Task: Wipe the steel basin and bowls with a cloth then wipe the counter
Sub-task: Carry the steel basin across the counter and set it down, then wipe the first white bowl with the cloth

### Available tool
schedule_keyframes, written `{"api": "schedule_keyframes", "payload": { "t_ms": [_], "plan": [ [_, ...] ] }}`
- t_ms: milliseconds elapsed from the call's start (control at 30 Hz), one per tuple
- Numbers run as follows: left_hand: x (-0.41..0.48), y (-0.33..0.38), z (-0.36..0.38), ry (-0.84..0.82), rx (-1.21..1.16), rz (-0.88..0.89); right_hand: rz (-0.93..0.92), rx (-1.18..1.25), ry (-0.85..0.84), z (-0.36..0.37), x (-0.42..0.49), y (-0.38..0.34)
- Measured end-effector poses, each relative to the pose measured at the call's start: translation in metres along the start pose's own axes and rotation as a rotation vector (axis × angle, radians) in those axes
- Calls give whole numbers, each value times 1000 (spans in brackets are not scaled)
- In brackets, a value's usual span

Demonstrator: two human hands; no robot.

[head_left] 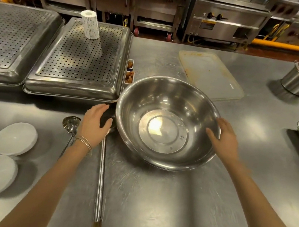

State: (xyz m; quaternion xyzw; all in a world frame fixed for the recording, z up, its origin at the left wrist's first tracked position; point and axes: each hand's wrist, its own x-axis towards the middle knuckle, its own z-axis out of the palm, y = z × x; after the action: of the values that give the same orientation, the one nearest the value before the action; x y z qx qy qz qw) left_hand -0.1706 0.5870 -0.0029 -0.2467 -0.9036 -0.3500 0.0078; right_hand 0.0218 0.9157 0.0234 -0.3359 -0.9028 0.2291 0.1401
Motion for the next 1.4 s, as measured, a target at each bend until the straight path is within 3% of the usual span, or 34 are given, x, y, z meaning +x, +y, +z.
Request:
{"api": "schedule_keyframes", "payload": {
  "t_ms": [267, 533, 700, 933, 1200, 1400],
  "plan": [
    [-104, -59, -85, -45, 219, 66, -285, -39, 35, 49, -136, -103],
    [-217, -179, -171, -174, 200, 64, -138, 144, -76, 161, -302, -229],
    [-258, -251, -236, -186, 225, 76, -140, 149, -142, 205, -365, -303],
    [-273, -301, -257, -215, 234, 40, -165, 88, -229, 227, -383, -345],
    [-269, -329, -245, -217, 227, -40, -237, 90, -380, 252, -337, -364],
    [-260, -360, -247, -390, 323, 31, -39, 181, -439, 298, -308, -392]
  ]
}}
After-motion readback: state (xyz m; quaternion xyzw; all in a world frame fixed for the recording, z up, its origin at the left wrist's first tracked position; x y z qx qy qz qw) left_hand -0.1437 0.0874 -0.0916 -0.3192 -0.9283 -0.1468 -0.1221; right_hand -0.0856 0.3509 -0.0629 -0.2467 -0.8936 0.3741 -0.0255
